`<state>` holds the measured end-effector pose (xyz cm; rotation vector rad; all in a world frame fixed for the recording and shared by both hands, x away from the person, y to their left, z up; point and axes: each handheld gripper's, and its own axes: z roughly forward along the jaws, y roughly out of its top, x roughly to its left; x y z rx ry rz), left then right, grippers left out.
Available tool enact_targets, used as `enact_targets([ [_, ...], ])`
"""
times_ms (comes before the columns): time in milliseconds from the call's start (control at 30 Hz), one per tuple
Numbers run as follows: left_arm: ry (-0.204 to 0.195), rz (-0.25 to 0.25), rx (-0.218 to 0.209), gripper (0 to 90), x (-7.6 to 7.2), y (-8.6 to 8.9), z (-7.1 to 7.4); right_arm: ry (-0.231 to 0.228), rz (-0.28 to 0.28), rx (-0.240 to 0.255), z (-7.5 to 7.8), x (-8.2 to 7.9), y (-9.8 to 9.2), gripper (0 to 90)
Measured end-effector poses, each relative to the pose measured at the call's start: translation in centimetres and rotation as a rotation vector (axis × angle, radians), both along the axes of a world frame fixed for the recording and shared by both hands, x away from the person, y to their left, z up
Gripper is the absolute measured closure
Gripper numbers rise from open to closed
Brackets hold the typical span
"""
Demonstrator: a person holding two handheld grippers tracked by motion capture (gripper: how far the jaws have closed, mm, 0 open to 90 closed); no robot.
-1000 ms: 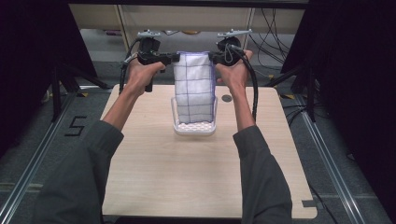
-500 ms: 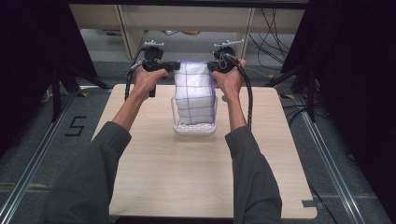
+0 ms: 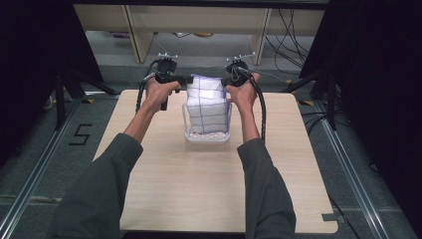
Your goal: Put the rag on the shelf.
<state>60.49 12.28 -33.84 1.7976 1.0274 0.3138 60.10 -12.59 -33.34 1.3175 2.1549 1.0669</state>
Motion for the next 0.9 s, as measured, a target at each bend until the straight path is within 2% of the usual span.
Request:
enact_targets([
  [133,0.029,0.004,0.017,83.0,0.0,0.2,-0.5,0.033,0.015,-0.015,-0.6,0.1,-0.2,84.5],
  [167,0.030,0.009,0.013,83.2,0.0,0.2,-0.6,0.031,0.016,-0.021,-0.7,0.1,-0.2,84.4],
  [200,0.033,0.004,0.021,83.4,0.0,0.3,-0.7,0.050,0.013,-0.023,-0.8,0.0,-0.2,84.3],
  [233,0.032,0.011,0.012,83.8,-0.1,0.3,-0.8,0.056,0.017,-0.032,-1.0,0.1,-0.3,84.1],
  [267,0.039,-0.005,0.025,84.0,-0.1,0.5,-0.9,0.062,0.016,-0.040,-1.2,0.1,-0.3,84.1],
  [300,0.035,0.002,0.027,83.9,-0.2,0.4,-0.9,0.070,0.019,-0.047,-1.4,0.1,-0.3,84.1],
  [400,0.035,0.005,0.019,83.8,-0.3,0.4,-1.0,0.081,0.014,-0.038,-1.9,0.2,-0.2,83.9],
  [433,0.036,-0.003,0.020,83.7,-0.4,0.5,-0.9,0.064,0.034,-0.055,-2.1,0.5,-0.3,83.6],
  [500,0.028,-0.003,0.019,83.6,-0.5,0.4,-0.8,0.071,0.042,-0.060,-2.2,0.6,-0.3,82.6],
  [600,0.028,-0.010,0.020,83.1,-0.6,0.5,-0.5,0.076,0.044,-0.066,-2.4,0.8,-0.3,76.9],
  [633,0.025,-0.007,0.021,83.0,-0.7,0.6,-0.5,0.092,0.020,-0.054,-2.4,0.8,-0.3,74.5],
  [667,0.025,-0.010,0.022,82.8,-0.7,0.6,-0.4,0.079,0.022,-0.061,-2.4,0.8,-0.4,74.5],
  [733,0.019,-0.005,0.021,82.6,-0.8,0.8,-0.3,0.105,-0.005,-0.044,-2.3,0.7,-0.6,71.8],
  [900,0.017,-0.003,0.022,81.6,-1.0,1.3,0.0,0.082,-0.029,-0.032,-1.6,0.6,-1.6,68.1],
])
